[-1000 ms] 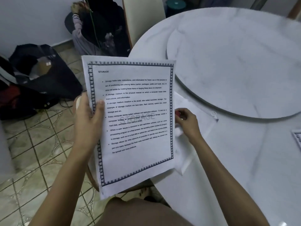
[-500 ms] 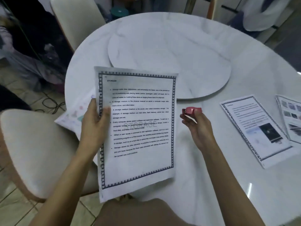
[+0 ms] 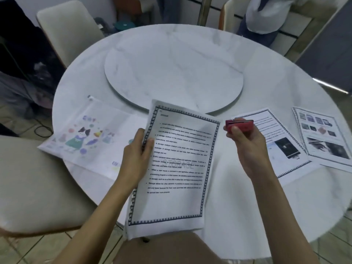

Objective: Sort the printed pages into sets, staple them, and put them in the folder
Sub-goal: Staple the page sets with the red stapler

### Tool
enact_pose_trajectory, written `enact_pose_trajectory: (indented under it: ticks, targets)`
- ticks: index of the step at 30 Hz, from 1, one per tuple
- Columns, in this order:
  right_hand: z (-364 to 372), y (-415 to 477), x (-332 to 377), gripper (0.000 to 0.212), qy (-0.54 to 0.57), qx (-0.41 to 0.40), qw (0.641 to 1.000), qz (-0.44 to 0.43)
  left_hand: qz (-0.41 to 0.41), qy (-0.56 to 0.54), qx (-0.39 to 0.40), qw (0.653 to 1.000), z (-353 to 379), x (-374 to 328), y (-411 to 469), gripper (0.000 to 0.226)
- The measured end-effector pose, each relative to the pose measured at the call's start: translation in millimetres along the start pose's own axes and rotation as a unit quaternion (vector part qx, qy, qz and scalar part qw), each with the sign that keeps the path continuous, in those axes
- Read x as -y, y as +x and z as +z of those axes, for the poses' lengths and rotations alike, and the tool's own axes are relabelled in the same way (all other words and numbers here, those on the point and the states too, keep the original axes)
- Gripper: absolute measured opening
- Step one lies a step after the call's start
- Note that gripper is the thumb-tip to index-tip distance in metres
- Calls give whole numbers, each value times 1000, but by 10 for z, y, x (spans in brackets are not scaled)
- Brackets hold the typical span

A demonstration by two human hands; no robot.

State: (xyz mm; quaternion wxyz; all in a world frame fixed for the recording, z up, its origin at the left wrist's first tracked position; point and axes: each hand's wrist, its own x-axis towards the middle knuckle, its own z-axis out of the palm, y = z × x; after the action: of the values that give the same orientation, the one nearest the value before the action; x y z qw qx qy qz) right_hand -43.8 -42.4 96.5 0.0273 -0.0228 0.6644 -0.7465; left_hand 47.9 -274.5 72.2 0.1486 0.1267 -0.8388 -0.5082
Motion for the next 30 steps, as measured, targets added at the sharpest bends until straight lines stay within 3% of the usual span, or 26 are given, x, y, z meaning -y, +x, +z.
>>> enact_pose_trajectory:
  ticks: [2, 10, 25, 30]
  targets:
    - [86, -41, 116, 22, -42, 22, 998, -33, 8, 9, 10, 1000, 75, -39, -41, 8]
    - [429, -162, 386, 32, -93, 165, 975, -113, 57, 28, 44, 997, 256, -197, -156, 24]
    - [417, -103, 468, 35, -161, 177, 962, -135, 104, 51, 59, 991, 289, -159, -249, 7]
    - [350, -35, 507, 30, -183, 244, 948, -96, 119, 61, 66, 989, 299, -120, -254, 14]
